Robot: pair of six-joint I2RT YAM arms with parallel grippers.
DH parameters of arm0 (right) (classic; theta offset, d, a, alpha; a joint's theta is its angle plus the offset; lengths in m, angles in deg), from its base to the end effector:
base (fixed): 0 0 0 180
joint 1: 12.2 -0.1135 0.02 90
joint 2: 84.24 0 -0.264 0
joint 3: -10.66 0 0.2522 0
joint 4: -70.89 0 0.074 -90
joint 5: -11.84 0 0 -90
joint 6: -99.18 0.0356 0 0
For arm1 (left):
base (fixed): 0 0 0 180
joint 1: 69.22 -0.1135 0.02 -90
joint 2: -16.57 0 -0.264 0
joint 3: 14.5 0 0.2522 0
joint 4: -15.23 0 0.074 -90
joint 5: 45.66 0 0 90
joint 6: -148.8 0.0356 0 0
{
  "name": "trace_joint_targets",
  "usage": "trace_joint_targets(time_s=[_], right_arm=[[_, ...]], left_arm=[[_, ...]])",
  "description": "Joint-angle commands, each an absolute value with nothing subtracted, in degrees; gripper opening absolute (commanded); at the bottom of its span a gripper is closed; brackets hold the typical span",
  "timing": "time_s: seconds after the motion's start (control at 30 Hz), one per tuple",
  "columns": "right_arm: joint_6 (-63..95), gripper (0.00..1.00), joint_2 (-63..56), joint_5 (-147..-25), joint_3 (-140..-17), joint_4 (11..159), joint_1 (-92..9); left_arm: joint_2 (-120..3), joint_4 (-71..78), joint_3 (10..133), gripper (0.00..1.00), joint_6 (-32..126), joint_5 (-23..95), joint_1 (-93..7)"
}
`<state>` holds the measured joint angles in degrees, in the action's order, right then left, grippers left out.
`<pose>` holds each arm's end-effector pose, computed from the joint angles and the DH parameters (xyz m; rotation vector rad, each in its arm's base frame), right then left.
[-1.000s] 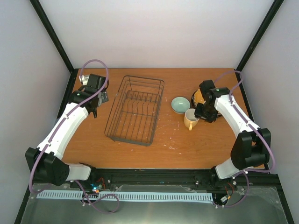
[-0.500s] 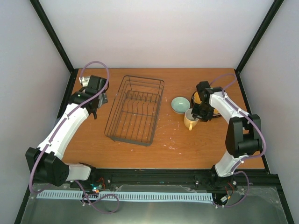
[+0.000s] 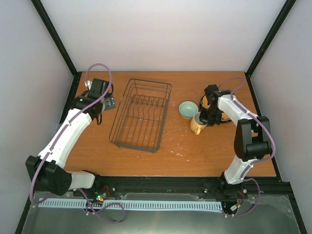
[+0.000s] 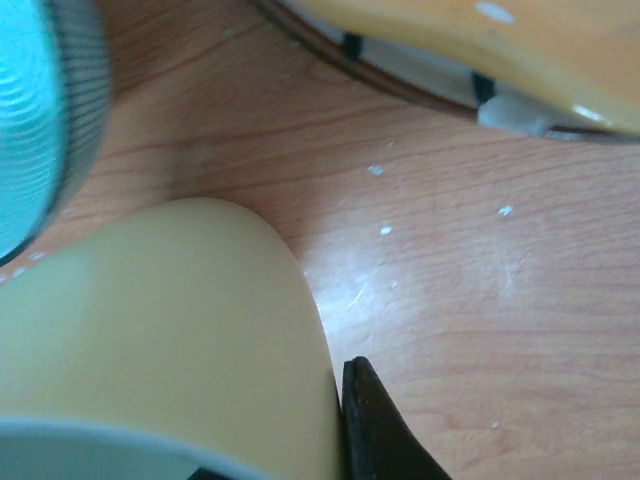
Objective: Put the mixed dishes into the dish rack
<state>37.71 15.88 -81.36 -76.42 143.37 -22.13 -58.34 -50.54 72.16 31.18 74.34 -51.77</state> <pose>0.3155 0.0573 0.2073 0.4950 3.0438 0.1211 0.2532 -0.0609 0.3349 -0.4132 2.3297 0.2900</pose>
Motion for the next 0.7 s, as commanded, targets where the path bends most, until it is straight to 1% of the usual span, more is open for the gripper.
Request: trace_joint_targets(time_s=[0.0,0.07,0.13,0.2,0.23,0.27,0.33,0.4,0.43,0.57,0.63,0.67], right_arm=[[36.28,0.03,5.50,-89.92,-83.75,146.67,-22.04],[35.48,0.03,0.22,-97.28,-87.56,144.44,-22.04],[37.14,0.03,-6.13,-107.25,-87.27,135.18,-22.04],[43.20,0.03,-10.99,-115.97,-82.62,120.45,-22.04],[48.29,0.03,-12.79,-119.88,-77.15,110.44,-22.04],[54.22,0.03,-14.42,-122.87,-74.37,100.20,-22.08],[66.53,0.03,-16.13,-124.83,-63.91,76.84,-22.46],[75.29,0.03,-14.75,-124.87,-58.60,59.19,-23.39],[78.36,0.03,-13.43,-124.79,-57.31,52.77,-24.20],[88.90,0.03,-6.23,-123.50,-54.66,31.47,-30.52],[91.25,0.03,-3.59,-121.53,-54.75,24.87,-33.41],[91.41,0.03,-2.68,-120.66,-54.98,23.85,-34.61]], left_arm=[[-53.04,-48.29,77.14,0.92,29.35,54.94,-51.46],[-50.94,-45.11,77.81,0.89,26.53,43.03,-51.46],[-49.44,-39.63,76.89,0.88,22.13,29.85,-51.46],[-48.23,-33.23,73.92,0.87,15.65,18.51,-51.40],[-47.48,-29.18,71.34,0.86,12.60,13.73,-51.31],[-46.71,-26.00,69.26,0.85,9.80,10.88,-51.11],[-44.13,-20.63,65.13,0.85,4.72,8.47,-50.71],[-40.86,-16.04,60.80,0.86,1.55,7.82,-50.65],[-39.90,-13.92,59.11,0.86,0.13,7.36,-50.59],[-39.24,-2.27,53.68,0.85,-6.84,2.79,-50.25],[-39.08,0.78,52.61,0.81,-8.14,3.01,-49.69],[-39.13,1.67,52.23,0.76,-8.37,3.00,-49.56]])
